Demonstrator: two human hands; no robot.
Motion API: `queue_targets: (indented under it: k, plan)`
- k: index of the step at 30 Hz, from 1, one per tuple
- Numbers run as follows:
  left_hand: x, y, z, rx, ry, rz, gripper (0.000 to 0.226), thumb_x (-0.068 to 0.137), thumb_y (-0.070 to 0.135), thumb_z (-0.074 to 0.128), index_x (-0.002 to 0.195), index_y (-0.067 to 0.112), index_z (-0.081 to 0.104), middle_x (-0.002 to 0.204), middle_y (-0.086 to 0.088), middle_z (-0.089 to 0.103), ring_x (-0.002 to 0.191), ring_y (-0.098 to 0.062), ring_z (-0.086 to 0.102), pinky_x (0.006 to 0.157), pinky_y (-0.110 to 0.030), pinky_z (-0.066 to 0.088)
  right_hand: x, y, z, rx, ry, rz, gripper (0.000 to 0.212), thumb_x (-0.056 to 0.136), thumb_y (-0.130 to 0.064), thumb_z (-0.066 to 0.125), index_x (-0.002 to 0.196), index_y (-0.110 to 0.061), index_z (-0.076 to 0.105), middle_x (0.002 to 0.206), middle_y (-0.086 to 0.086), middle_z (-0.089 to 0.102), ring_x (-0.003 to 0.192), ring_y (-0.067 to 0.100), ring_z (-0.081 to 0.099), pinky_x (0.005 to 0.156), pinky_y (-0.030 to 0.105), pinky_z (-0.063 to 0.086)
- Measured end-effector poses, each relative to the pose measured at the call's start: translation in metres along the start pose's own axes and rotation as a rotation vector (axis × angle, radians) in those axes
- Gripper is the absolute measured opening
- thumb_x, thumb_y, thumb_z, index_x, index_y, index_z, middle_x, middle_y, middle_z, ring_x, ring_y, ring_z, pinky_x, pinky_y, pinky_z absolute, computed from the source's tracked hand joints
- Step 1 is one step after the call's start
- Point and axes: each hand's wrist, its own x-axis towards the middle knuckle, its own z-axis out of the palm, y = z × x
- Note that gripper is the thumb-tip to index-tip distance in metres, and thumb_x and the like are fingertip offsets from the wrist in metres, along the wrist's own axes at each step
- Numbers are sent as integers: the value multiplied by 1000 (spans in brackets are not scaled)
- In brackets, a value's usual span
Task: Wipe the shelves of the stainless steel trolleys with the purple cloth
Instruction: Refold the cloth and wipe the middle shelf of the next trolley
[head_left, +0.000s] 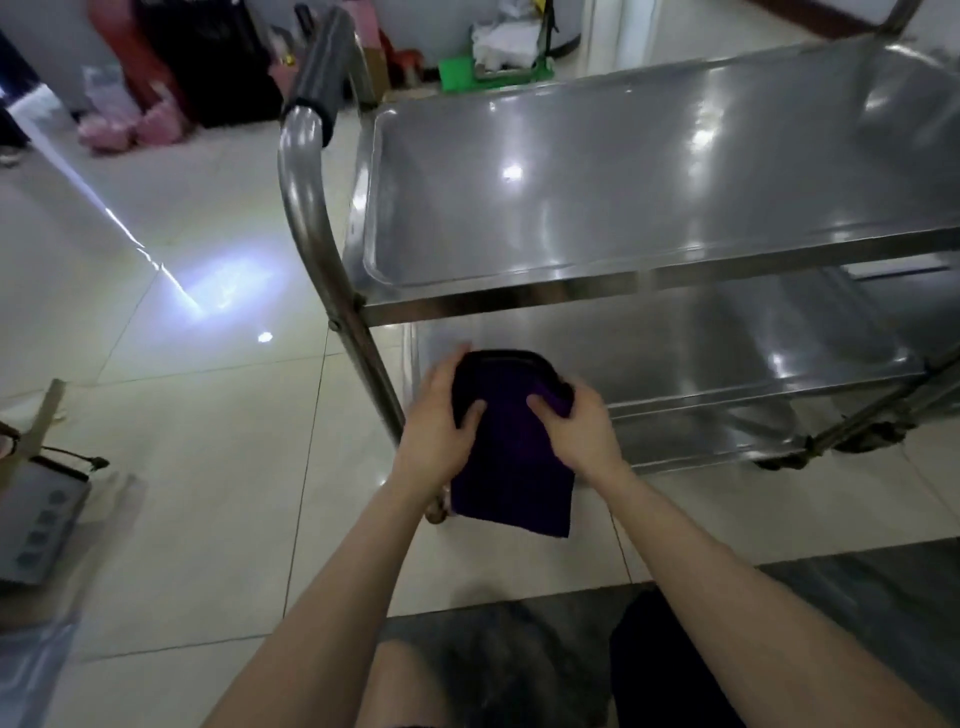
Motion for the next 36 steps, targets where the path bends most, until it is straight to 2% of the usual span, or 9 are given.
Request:
queue_targets:
  k: [2, 5, 8, 11, 14, 17, 21, 26, 36]
  plan:
    - [7, -24, 20, 80, 17, 21, 72, 108, 21, 62, 169, 32, 25, 171, 1, 33, 149, -12, 41, 122, -30, 35, 51, 5, 15, -114, 1, -47, 60, 101, -34, 76, 152, -19, 47, 137, 1, 64, 127, 22, 65, 107, 40, 53]
    - [-30, -72, 51, 105, 358, 176, 40, 105, 19, 64, 142, 31, 53, 127, 16, 54, 104, -2, 64, 90, -28, 61, 87, 39, 45, -620, 6, -193, 108, 95, -43, 81, 171, -15, 11, 167, 20, 33, 153, 38, 35, 125, 53, 34]
    - [-55, -126, 65, 71, 750, 220, 28, 97, 25, 74, 110, 28, 50, 102, 21, 45, 85, -2, 59, 72, -17, 48, 79, 84, 72, -759, 164, -514, 82, 100, -59, 66, 166, -22, 35, 162, 15, 42, 153, 38, 34, 128, 60, 23]
    - [-39, -144, 55, -73, 944, 85, 51, 84, 32, 85, 118, 23, 47, 112, 7, 49, 99, -17, 58, 83, -24, 47, 74, 106, 98, -804, 12, -531, 77, 101, -77, 43, 163, -31, 42, 165, 12, 43, 157, 34, 31, 131, 64, 9]
    - [-11, -134, 28, -180, 740, -75, 63, 80, 48, 88, 128, 28, 52, 119, 11, 61, 111, -8, 65, 94, -25, 53, 75, 100, 103, -829, -49, -468, 84, 98, -86, 29, 162, -34, 44, 167, 13, 42, 159, 33, 29, 132, 64, 6]
    - [14, -121, 11, -332, 502, -196, 51, 83, 60, 86, 109, 22, 64, 94, 8, 77, 90, -6, 75, 88, -39, 63, 80, 91, 101, -818, -72, -446, 86, 95, -90, 17, 165, -43, 34, 175, 12, 29, 163, 35, 18, 131, 65, 1]
    - [40, -119, 13, -399, 579, -248, 54, 97, 53, 71, 73, 8, 56, 64, -9, 59, 60, -29, 64, 69, -50, 61, 83, 102, 118, -987, -146, -402, 92, 90, -95, 0, 169, -50, 15, 180, 13, 7, 165, 43, 3, 129, 70, -2]
    - [52, -129, 11, -425, 649, -214, 62, 96, 44, 67, 75, -11, 47, 62, -26, 52, 56, -24, 50, 62, -37, 49, 75, 97, 140, -1046, -136, -419, 92, 92, -91, -4, 170, -45, 12, 180, 17, 7, 163, 49, 2, 125, 76, 0]
    - [62, -149, 11, -507, 588, -150, 46, 93, 31, 69, 66, 3, 45, 57, -9, 43, 53, -23, 43, 55, -38, 42, 192, 60, 167, -1056, -346, -304, 96, 77, -106, 12, 163, -64, -1, 180, 9, -14, 161, 49, -16, 114, 82, -18]
